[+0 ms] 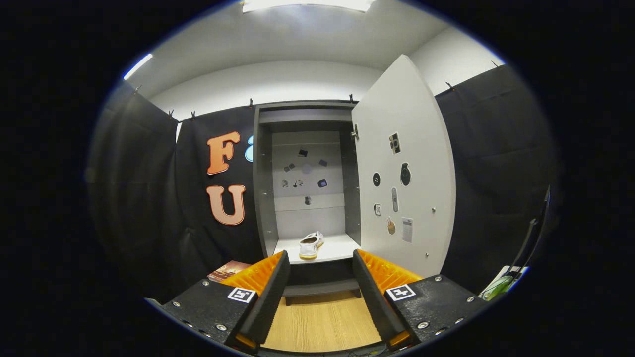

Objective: Open the shoe cabinet door, grab the shoes and put them into the shoe cabinet, then close the shoe cabinet door.

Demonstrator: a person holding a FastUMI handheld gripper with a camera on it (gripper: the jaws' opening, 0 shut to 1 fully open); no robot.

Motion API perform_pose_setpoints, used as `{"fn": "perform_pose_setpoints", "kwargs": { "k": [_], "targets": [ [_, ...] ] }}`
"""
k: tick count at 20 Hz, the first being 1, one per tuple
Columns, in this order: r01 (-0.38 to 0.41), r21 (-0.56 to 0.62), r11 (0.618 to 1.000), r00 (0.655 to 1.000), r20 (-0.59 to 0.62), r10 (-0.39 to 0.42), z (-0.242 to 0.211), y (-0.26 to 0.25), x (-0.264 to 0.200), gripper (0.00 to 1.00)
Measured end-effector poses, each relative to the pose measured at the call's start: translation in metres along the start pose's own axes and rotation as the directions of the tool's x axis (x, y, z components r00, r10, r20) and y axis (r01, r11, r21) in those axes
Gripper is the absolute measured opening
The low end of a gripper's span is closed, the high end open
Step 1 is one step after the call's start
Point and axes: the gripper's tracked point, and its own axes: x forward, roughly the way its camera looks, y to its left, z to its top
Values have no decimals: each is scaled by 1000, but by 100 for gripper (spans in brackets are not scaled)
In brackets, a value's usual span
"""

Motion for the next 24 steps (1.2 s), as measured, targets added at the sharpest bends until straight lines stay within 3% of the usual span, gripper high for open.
{"fn": "perform_pose_setpoints", "kwargs": {
  "k": [5, 11, 15, 24],
  "targets": [
    [39, -4, 999, 999, 12, -39, 2, -34, -6, 82],
    [170, 0, 985, 985, 17, -170, 3, -129, -15, 92],
    [232, 3, 973, 973, 11, -232, 3, -192, -10, 93],
    [144, 4, 990, 989, -20, -144, -14, -251, 56, 93]
  ]
}}
